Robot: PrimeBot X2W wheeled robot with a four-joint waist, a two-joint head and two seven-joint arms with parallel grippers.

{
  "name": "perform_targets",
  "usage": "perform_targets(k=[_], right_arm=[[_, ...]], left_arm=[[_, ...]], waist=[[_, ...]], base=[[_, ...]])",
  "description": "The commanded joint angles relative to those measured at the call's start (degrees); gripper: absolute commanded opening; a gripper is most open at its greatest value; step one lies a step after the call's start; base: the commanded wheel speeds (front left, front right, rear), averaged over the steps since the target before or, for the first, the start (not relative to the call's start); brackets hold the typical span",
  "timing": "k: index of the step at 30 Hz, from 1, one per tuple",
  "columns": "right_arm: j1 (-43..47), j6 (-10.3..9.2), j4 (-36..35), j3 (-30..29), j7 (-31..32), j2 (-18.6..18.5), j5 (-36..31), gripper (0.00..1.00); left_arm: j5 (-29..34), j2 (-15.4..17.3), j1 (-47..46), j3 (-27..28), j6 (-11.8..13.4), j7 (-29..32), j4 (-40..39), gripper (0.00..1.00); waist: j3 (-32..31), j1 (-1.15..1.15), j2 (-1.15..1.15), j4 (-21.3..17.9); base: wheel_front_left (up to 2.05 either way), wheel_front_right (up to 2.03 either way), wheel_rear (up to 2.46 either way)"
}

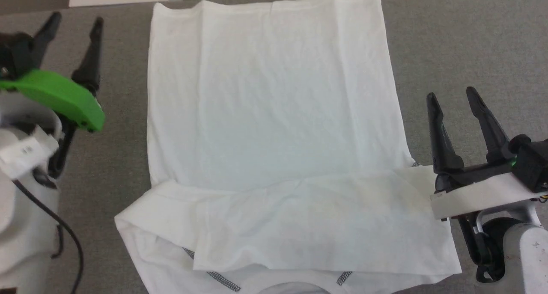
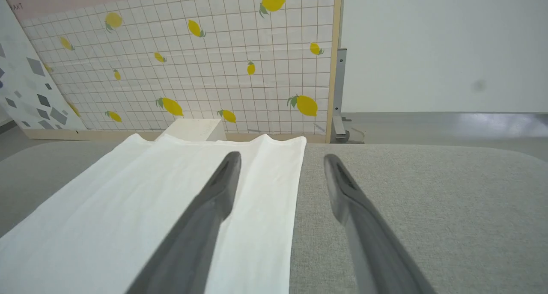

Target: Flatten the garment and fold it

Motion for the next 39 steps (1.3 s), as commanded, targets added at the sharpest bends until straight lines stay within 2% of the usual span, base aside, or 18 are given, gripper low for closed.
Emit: perform_targets(k=[1, 7, 13, 18, 25, 35, 36, 37, 38, 39], right_arm=[[-0.41, -0.08, -0.08, 0.0, -0.54, 0.08, 0.3, 1.0], [-2.54, -0.08, 0.07, 1.45, -2.65, 0.09, 2.86, 1.0], [-3.57, -0.08, -0.19, 3.14, -4.32, 0.09, 4.24, 1.0], [-3.82, -0.08, -0.94, 3.61, -5.58, 0.09, 5.2, 1.0], [-4.44, -0.08, -1.07, 5.21, -7.19, 0.09, 6.3, 1.0], [-5.49, -0.08, 0.1, 6.36, -8.3, 0.09, 6.83, 1.0], [-5.74, -0.08, 0.07, 6.53, -8.21, 0.09, 6.78, 1.0], [-6.21, -0.08, -0.03, 6.73, -8.01, 0.09, 6.57, 1.0], [-6.81, -0.08, -0.14, 6.95, -7.67, 0.09, 6.13, 1.0], [-7.9, -0.08, -0.33, 7.08, -7.17, 0.09, 5.63, 1.0]], left_arm=[[-1.29, 2.06, -3.07, -0.16, -0.33, 3.22, 0.74, 1.0], [-6.75, 7.55, -14.72, 1.43, 0.27, 20.47, 3.42, 1.0], [-8.84, 10.12, -23.07, 2.36, 4.6, 35.18, 3.29, 1.0], [-8.11, 12.11, -27.77, 1.91, 9.31, 46.09, 2.58, 1.0], [-6.99, 14.01, -29.68, 2.01, 13.89, 54.14, 0.41, 1.0], [-3.89, 17.47, -28.34, 1.17, 16.62, 58.88, -1.25, 1.0], [-3.44, 17.91, -28.29, 1.01, 16.59, 58.83, -1.31, 0.93], [-3.01, 18.3, -28.31, 0.86, 16.5, 58.51, -1.39, 0.46], [-2.97, 18.38, -28.34, 0.78, 16.41, 58.38, -1.38, 0.13], [-3.13, 18.29, -28.4, 0.72, 16.34, 58.34, -1.33, 0.0]], waist=[[7.11, 0.0, 0.0, -5.01], [12.57, 0.0, 0.0, -9.29], [16.52, 0.0, 0.0, -12.32], [19.71, 0.0, 0.0, -14.33], [22.8, 0.0, 0.0, -16.56], [24.3, 0.0, 0.0, -17.28], [24.4, 0.0, 0.0, -17.28], [24.52, 0.0, 0.0, -17.25], [24.6, 0.0, 0.0, -17.19], [24.7, 0.0, 0.0, -17.09]], base=[[0.0, 0.0, 0.0], [0.0, 0.0, 0.0], [0.0, 0.0, 0.0], [0.0, 0.0, 0.0], [0.0, 0.0, 0.0], [0.0, 0.0, 0.0], [0.0, 0.0, 0.0], [0.0, 0.0, 0.0], [0.0, 0.0, 0.0], [0.0, 0.0, 0.0]])
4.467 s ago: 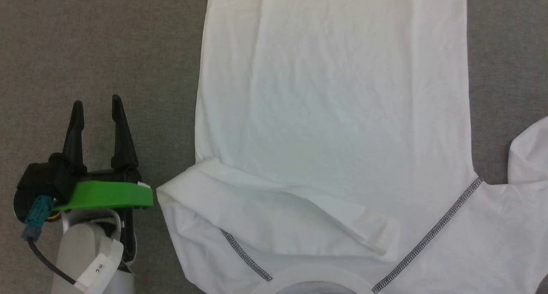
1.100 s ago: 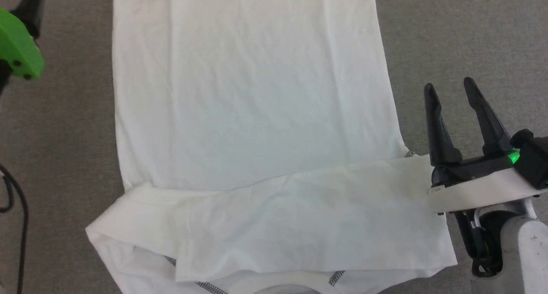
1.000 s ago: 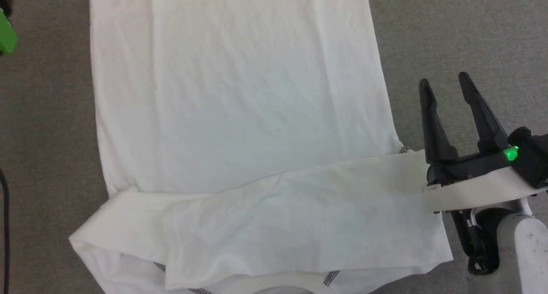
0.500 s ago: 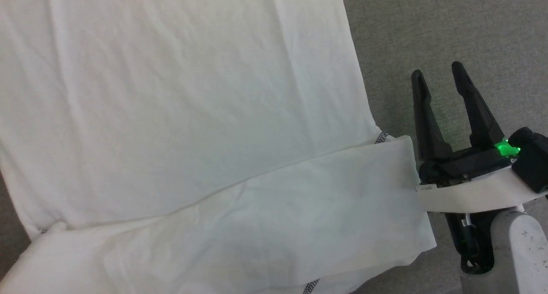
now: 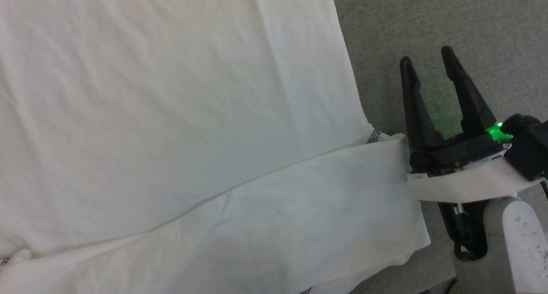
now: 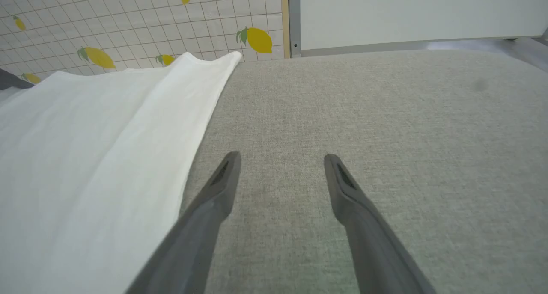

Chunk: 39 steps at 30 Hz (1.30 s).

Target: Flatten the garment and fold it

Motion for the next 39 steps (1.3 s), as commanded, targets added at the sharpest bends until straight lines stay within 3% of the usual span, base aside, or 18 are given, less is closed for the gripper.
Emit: perform_targets(k=[1, 7, 15, 21, 28, 29, 30, 31, 33, 35, 39], right_arm=[[-2.95, -0.08, -0.56, 0.36, 0.74, 0.09, -0.93, 1.0], [-19.69, -0.08, 0.98, 0.36, 9.01, 0.08, -4.49, 1.0], [-45.02, -0.08, 21.8, -4.34, 25.9, 0.09, 3.91, 1.0], [-56.97, -0.08, 37.46, -6.42, 35.38, 0.09, -0.81, 1.0], [-64.36, -0.08, 46.78, -7.84, 45.86, 0.09, -10.0, 1.0], [-65.02, -0.08, 47.48, -7.81, 47.62, 0.09, -11.72, 0.97], [-65.44, -0.08, 47.87, -7.83, 48.97, 0.09, -12.86, 0.85], [-65.81, -0.08, 48.21, -7.79, 50.57, 0.09, -13.86, 0.6], [-66.04, -0.08, 48.65, -7.78, 53.76, 0.09, -15.2, 0.22], [-65.91, -0.08, 48.38, -7.69, 56.56, 0.09, -17.16, 0.0], [-65.8, -0.08, 45.15, -8.43, 56.52, 0.09, -19.5, 0.0]], left_arm=[[0.01, 0.3, 0.28, -0.42, -0.05, 0.11, 0.44, 0.0], [-1.04, -0.95, -0.8, -1.27, -1.21, -1.44, 0.14, 0.0], [-1.46, -4.83, -4.07, -4.92, -4.1, -6.2, -0.86, 0.0], [-2.34, -7.68, -5.94, -6.84, -6.09, -9.99, -0.97, 0.0], [-3.19, -10.24, -6.77, -8.81, -7.85, -12.98, -1.19, 0.0], [-3.31, -10.54, -6.87, -9.06, -8.02, -13.21, -1.1, 0.0], [-3.34, -10.73, -6.98, -9.26, -8.17, -13.46, -1.05, 0.0], [-3.36, -10.98, -7.11, -9.5, -8.32, -13.77, -0.96, 0.0], [-3.54, -11.33, -7.31, -9.78, -8.54, -14.14, -0.65, 0.0], [-3.53, -11.34, -7.45, -9.92, -8.65, -14.42, -0.3, 0.0], [-2.61, -10.79, -8.16, -9.73, -8.75, -16.69, 0.09, 0.0]], waist=[[0.19, -0.01, 0.0, 0.22], [0.57, -0.01, 0.0, 1.51], [0.96, -0.01, 0.0, 7.1], [2.02, -0.01, 0.0, 11.73], [2.97, -0.01, 0.0, 14.65], [3.05, -0.01, 0.0, 14.85], [3.1, -0.01, 0.0, 15.01], [3.15, -0.01, 0.0, 15.17], [3.22, -0.01, 0.0, 15.35], [3.26, -0.01, 0.0, 15.24], [3.54, -0.01, 0.0, 14.97]], base=[[0.0, 0.0, 0.0], [0.0, 0.0, 0.0], [0.0, 0.0, 0.0], [0.0, 0.0, 0.0], [0.0, 0.0, 0.0], [0.0, 0.0, 0.0], [0.0, 0.0, 0.0], [0.0, 0.0, 0.0], [0.0, 0.0, 0.0], [0.0, 0.0, 0.0], [0.0, 0.0, 0.0]])
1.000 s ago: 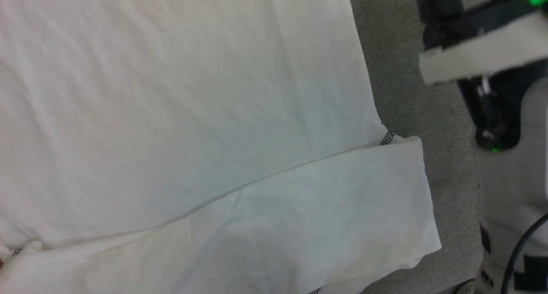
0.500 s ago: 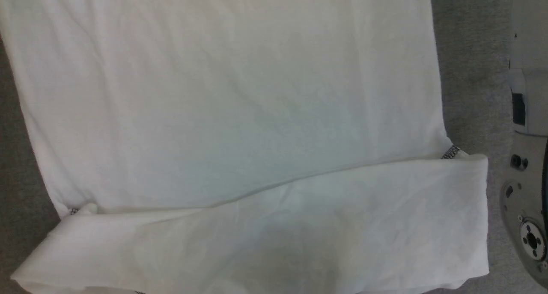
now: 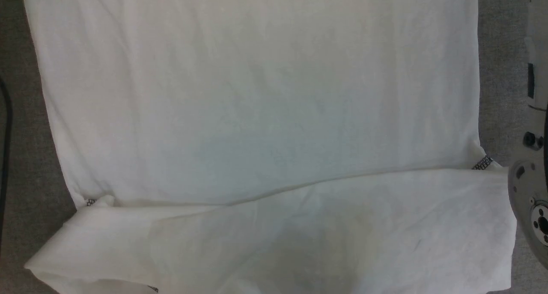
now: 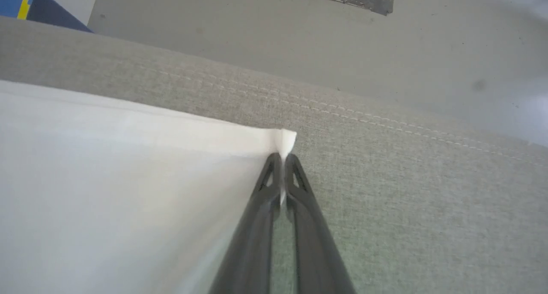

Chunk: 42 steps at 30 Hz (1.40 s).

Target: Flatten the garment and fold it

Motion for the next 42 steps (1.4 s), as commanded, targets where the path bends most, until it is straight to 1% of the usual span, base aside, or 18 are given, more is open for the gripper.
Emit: perform_targets(k=[1, 3, 6, 9, 12, 15, 18, 21, 24, 27, 31, 34, 37, 42], right_arm=[[0.95, -0.09, -0.76, -0.33, -1.17, -0.31, -0.87, 0.0], [0.99, -0.09, -2.5, -0.55, -4.02, -0.31, -0.69, 0.0], [0.78, -0.09, -4.51, -1.18, -9.87, -0.31, -1.14, 0.0], [0.64, -0.09, -5.16, -2.06, -15.11, -0.31, -1.05, 0.0], [0.94, -0.09, -5.14, -2.01, -19.79, -0.31, -0.09, 0.0], [2.04, -0.09, -5.86, -0.91, -25.06, -0.31, 0.99, 0.0], [5.5, -0.09, -6.89, 1.43, -30.89, -0.31, 3.17, 0.0], [10.8, -0.09, -8.98, 3.91, -35.41, -0.82, 5.96, 0.0], [18.45, -0.09, -13.33, 7.93, -40.32, -2.92, 9.06, 0.0], [27.44, -0.09, -18.96, 10.66, -44.4, -5.77, 11.51, 0.0], [40.1, -0.09, -26.38, 12.06, -47.77, -8.79, 14.32, 0.0], [49.36, -0.09, -30.69, 10.68, -47.73, -10.41, 15.85, 0.0], [58.65, -0.09, -34.73, 8.19, -45.8, -11.14, 17.22, 0.0], [71.17, -0.09, -40.65, 2.88, -41.35, -10.81, 16.97, 0.0]], left_arm=[[0.98, 0.55, -1.71, 0.23, -0.19, -1.82, 0.14, 0.0], [2.07, 0.67, -2.51, 0.67, 0.0, -5.19, 0.62, 0.0], [4.44, 1.01, -3.96, 0.91, 0.01, -11.53, 2.02, 0.0], [6.57, 0.97, -5.35, 0.91, 0.03, -18.17, 3.67, 0.0], [7.67, 0.57, -6.07, 0.57, -0.56, -24.17, 5.59, 0.0], [8.49, 0.32, -6.09, 0.7, -0.69, -30.05, 7.01, 0.0], [8.23, -0.27, -3.35, 0.64, -1.13, -35.25, 8.33, 0.0], [7.8, -0.4, 1.57, 0.39, -1.62, -39.13, 8.4, 0.0], [6.85, -0.77, 9.15, 0.36, -1.59, -43.05, 6.08, 0.0], [6.46, -0.77, 17.51, 0.34, -0.72, -45.91, 2.77, 0.0], [4.91, -1.08, 29.57, 0.41, 0.67, -47.79, -2.11, 0.0], [3.13, -1.22, 38.53, 0.45, 1.61, -47.45, -5.68, 0.0], [1.33, -1.08, 47.61, 0.28, 2.65, -46.01, -9.13, 0.0], [-2.22, -1.36, 59.17, 0.14, 3.35, -44.69, -12.88, 0.0]], waist=[[0.15, 0.0, 0.0, -0.19], [0.27, 0.0, 0.0, -0.37], [0.23, 0.0, 0.0, -0.64], [-0.11, 0.0, 0.0, -0.76], [-0.98, 0.0, 0.0, -0.71], [-2.31, 0.0, 0.0, -0.64], [-4.9, 0.0, 0.0, -0.42], [-8.37, 0.0, 0.0, 0.03], [-13.14, 0.0, 0.0, 0.68], [-18.28, 0.0, 0.0, 1.56], [-24.85, 0.0, 0.0, 2.7], [-28.92, 0.0, 0.0, 3.77], [-32.26, 0.0, 0.0, 4.86], [-35.57, 0.0, 0.0, 6.38]], base=[[0.0, 0.0, 0.0], [0.0, 0.0, 0.0], [0.0, 0.0, 0.0], [0.0, 0.0, 0.0], [0.0, 0.0, 0.0], [0.0, 0.0, 0.0], [0.0, 0.0, 0.0], [0.0, 0.0, 0.0], [0.0, 0.0, 0.0], [0.0, 0.0, 0.0], [0.0, 0.0, 0.0], [0.0, 0.0, 0.0], [0.0, 0.0, 0.0], [0.0, 0.0, 0.0]])
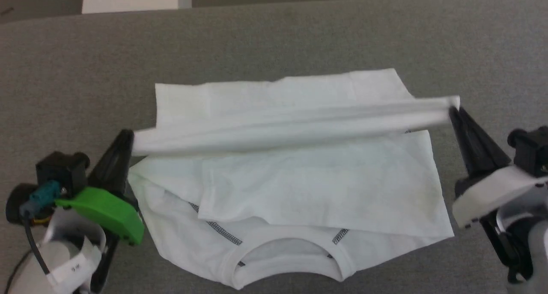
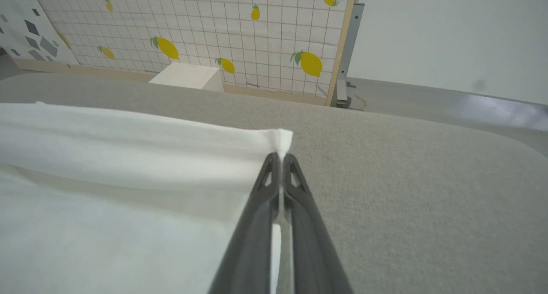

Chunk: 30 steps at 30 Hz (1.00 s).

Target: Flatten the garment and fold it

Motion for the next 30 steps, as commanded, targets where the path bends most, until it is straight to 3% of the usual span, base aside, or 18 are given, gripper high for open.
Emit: perform_targets(k=[1, 9, 16, 21, 22, 23, 24, 30], right_arm=[[2.7, -0.09, -1.33, -0.89, 1.24, 0.22, -0.14, 0.0], [16.26, -0.09, -5.75, -6.11, 10.16, 2.65, -1.02, 0.0], [23.29, -0.09, -4.32, -9.36, 18.63, 5.11, -1.72, 0.0], [25.05, -0.09, -2.56, -10.67, 20.78, 7.44, -2.65, 0.0], [25.08, -0.09, -2.14, -10.75, 20.77, 7.84, -2.89, 0.21], [25.12, -0.09, -1.85, -10.65, 20.78, 8.09, -2.99, 0.8], [25.2, -0.09, -1.49, -10.64, 21.05, 8.43, -2.98, 1.0], [25.71, -0.09, -4.26, -13.66, 21.48, 9.95, -2.79, 1.0]], left_arm=[[-1.24, -0.26, 2.54, 0.0, 0.42, 0.39, -0.62, 0.0], [-5.43, -2.14, 12.87, -1.67, -0.2, 0.2, -0.18, 0.0], [-6.53, -2.83, 16.39, -4.81, -2.3, 0.8, 5.01, 0.0], [-6.14, -4.12, 16.14, -7.14, -3.72, 0.1, 9.83, 0.0], [-6.15, -4.38, 15.98, -7.63, -4.08, 0.12, 10.87, 0.21], [-6.35, -4.67, 15.87, -7.95, -4.34, 0.26, 11.6, 1.0], [-6.48, -4.93, 15.65, -8.12, -4.51, 0.16, 12.37, 1.0], [-7.09, -5.74, 15.15, -6.48, -3.15, -2.11, 12.94, 1.0]], waist=[[-6.46, 0.01, 0.0, 3.49], [-8.89, 0.01, 0.0, 4.58], [-9.99, 0.01, 0.0, 5.07], [-10.34, 0.01, 0.0, 5.43], [-10.41, 0.01, 0.0, 5.44], [-10.46, 0.01, 0.0, 5.46], [-10.54, 0.01, 0.0, 5.46], [-11.39, 0.01, 0.0, 5.61]], base=[[0.0, 0.0, 0.0], [0.0, 0.0, 0.0], [0.0, 0.0, 0.0], [0.0, 0.0, 0.0], [0.0, 0.0, 0.0], [0.0, 0.0, 0.0], [0.0, 0.0, 0.0], [0.0, 0.0, 0.0]])
